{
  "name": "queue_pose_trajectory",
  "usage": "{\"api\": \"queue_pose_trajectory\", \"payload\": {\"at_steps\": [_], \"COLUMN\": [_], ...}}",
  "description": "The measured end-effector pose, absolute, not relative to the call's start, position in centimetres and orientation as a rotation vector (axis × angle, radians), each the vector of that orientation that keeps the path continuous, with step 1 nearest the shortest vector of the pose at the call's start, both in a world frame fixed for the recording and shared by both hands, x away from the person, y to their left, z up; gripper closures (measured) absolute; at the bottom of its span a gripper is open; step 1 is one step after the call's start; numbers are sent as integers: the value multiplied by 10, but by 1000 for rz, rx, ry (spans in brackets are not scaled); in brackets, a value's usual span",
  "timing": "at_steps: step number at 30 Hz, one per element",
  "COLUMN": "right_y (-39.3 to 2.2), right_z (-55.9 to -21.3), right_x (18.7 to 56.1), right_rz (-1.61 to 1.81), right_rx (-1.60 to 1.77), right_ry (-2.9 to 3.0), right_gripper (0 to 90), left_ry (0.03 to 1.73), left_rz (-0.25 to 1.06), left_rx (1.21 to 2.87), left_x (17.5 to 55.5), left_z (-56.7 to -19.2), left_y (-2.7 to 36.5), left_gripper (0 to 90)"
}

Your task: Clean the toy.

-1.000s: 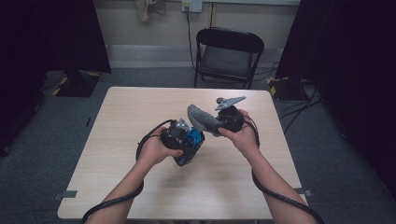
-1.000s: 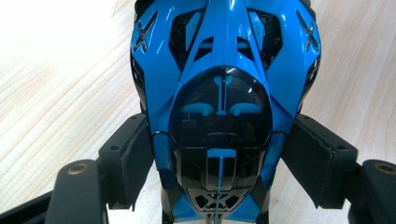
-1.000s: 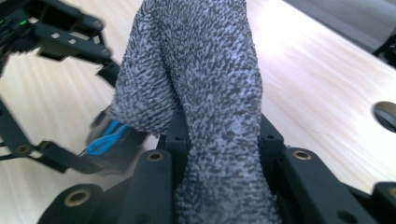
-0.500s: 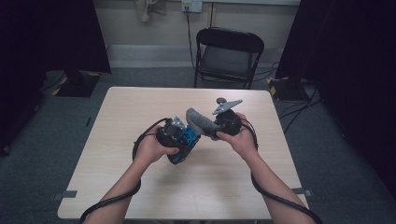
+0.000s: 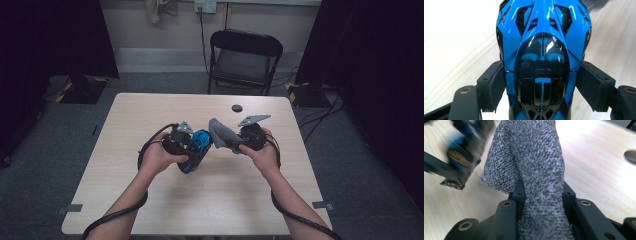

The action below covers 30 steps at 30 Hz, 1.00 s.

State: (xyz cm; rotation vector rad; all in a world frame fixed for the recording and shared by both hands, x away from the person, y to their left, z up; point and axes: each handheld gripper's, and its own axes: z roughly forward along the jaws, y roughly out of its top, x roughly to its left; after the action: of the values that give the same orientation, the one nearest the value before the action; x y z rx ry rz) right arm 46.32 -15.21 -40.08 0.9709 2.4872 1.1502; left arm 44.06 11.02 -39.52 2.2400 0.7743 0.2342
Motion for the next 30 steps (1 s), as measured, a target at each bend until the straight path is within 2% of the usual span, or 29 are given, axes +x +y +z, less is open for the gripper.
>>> {"api": "queue_pose_trajectory", "payload": {"at_steps": [8, 17, 24, 27, 30], "right_y": [-115, -108, -138, -136, -128], "right_z": [-419, -446, -410, -399, -404], "right_x": [443, 434, 447, 442, 437], "right_rz": [1060, 957, 1171, 1181, 1152], "right_rx": [776, 737, 897, 859, 820], "right_ry": [2636, 2722, 2529, 2519, 2556], "right_gripper": [669, 669, 669, 669, 669], "left_ry": [782, 793, 792, 804, 811], "left_rz": [247, 220, 211, 219, 222], "left_rx": [2214, 2205, 2221, 2226, 2219], "left_x": [451, 454, 449, 450, 452], "left_z": [-393, -394, -399, -402, -400], "left_y": [99, 104, 103, 101, 100], "left_gripper": [270, 270, 270, 270, 270]}}
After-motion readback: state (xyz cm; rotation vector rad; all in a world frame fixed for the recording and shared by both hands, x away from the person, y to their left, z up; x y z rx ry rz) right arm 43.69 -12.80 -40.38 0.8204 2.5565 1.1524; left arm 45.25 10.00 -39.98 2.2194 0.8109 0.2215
